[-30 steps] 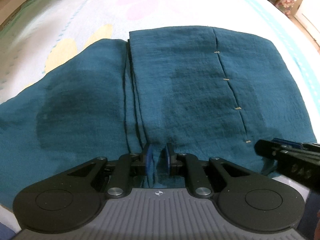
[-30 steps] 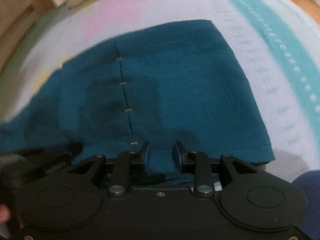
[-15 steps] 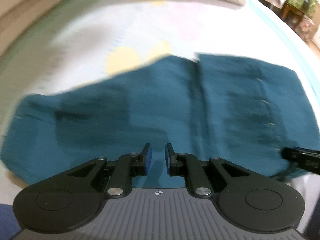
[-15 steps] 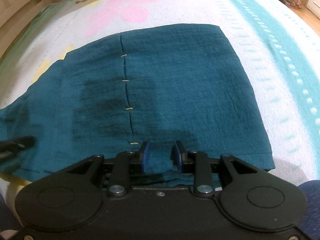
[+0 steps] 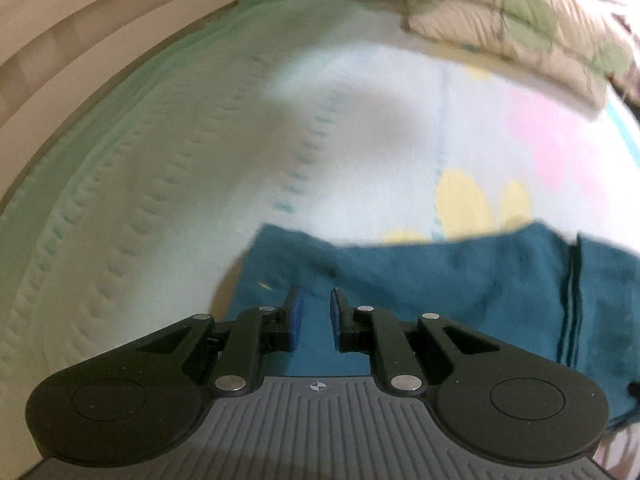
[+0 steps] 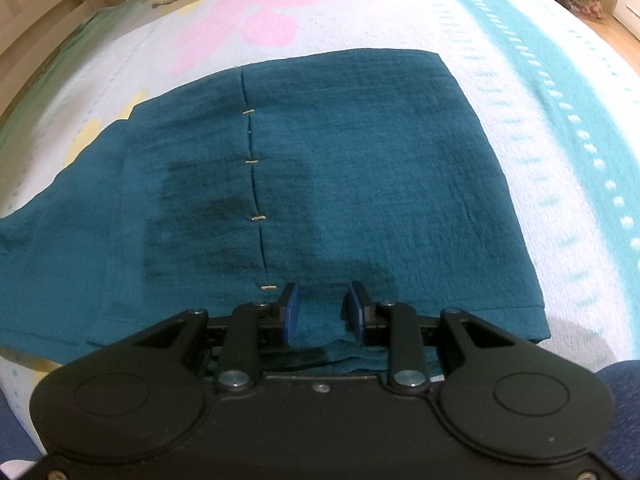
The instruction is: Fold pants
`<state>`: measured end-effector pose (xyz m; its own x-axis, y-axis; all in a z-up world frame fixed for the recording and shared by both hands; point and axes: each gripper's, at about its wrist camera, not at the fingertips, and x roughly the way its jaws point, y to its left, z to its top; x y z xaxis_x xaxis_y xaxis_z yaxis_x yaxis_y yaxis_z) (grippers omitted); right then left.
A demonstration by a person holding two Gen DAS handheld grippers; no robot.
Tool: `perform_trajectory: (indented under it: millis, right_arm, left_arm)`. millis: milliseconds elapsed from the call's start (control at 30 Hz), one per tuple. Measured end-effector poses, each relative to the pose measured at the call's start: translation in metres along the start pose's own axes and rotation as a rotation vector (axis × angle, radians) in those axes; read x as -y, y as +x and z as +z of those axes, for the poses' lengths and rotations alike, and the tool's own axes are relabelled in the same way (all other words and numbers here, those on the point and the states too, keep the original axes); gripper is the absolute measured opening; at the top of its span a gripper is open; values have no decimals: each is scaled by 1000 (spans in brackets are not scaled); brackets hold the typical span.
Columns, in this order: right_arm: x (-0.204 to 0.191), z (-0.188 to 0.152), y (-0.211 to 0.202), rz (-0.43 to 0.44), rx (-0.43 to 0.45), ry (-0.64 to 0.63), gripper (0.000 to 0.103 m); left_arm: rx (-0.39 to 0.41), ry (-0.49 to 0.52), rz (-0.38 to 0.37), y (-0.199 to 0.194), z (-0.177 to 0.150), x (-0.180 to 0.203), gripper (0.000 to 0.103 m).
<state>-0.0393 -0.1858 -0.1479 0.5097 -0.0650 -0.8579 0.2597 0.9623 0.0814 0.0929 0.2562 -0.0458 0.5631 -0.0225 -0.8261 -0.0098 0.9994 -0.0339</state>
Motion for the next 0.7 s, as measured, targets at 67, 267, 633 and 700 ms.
perform_trajectory:
  millis: [67, 267, 633, 700]
  right_arm:
    - [-1, 0, 0, -3, 1, -3, 39]
    - [-2, 0, 0, -7, 4, -8, 39]
    - [-8, -1, 1, -25, 11, -24, 39]
    - [-8, -2, 1, -26, 12, -24, 39]
  left_arm:
    - [-7, -43, -48, 5, 5, -14, 15]
    - [-27, -10, 1, 10, 5, -33, 36]
    - [-161, 53, -136, 40, -13, -49, 66]
    - [-192, 44, -149, 47, -20, -52, 66]
